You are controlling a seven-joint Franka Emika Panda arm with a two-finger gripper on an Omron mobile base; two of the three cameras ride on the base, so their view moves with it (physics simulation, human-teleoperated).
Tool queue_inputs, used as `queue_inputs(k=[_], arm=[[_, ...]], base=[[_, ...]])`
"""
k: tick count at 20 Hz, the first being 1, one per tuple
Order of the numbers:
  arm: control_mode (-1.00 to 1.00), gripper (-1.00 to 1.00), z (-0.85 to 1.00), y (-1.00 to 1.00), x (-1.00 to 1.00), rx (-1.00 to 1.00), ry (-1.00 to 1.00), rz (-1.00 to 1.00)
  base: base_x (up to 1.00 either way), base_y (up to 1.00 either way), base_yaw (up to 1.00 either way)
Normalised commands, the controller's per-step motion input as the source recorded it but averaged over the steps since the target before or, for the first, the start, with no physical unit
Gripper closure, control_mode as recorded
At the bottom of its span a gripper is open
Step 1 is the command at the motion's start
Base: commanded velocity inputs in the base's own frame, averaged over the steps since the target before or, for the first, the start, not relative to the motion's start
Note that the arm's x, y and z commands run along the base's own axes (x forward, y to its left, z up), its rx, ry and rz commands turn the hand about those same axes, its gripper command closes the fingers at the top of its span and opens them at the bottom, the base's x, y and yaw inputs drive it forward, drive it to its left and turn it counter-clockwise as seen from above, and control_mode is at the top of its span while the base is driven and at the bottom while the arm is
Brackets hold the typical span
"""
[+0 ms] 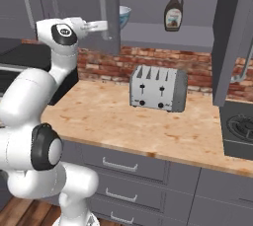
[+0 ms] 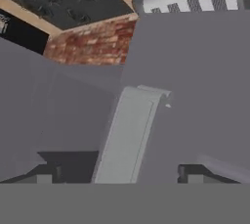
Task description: Pick the mug and place it in the sink. Pick the bowl and place it in the open cabinet and then close the cabinet.
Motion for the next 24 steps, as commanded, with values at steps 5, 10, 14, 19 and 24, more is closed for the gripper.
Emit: queue_inputs(k=[5,10,14,19,24], arm=[[-1.0,-1.0,0.0,-0.79,0.5,0.15,-0.01,0.32],[-1.0,-1.0,0.0,-0.45,0.33,0.06,0.02,0.23],[-1.0,-1.0,0.01,-0.19,0.6,0.02,0.07,0.17],[-1.0,-1.0,0.0,0.0,0.62,0.0,0.1,0.1],[-1.0,-1.0,0.0,0.0,0.41,0.0,0.1,0.09]], base=[[0.0,0.0,0.0],[0.0,0.0,0.0],[0.0,0.0,0.0],[0.0,0.0,0.0],[0.0,0.0,0.0]])
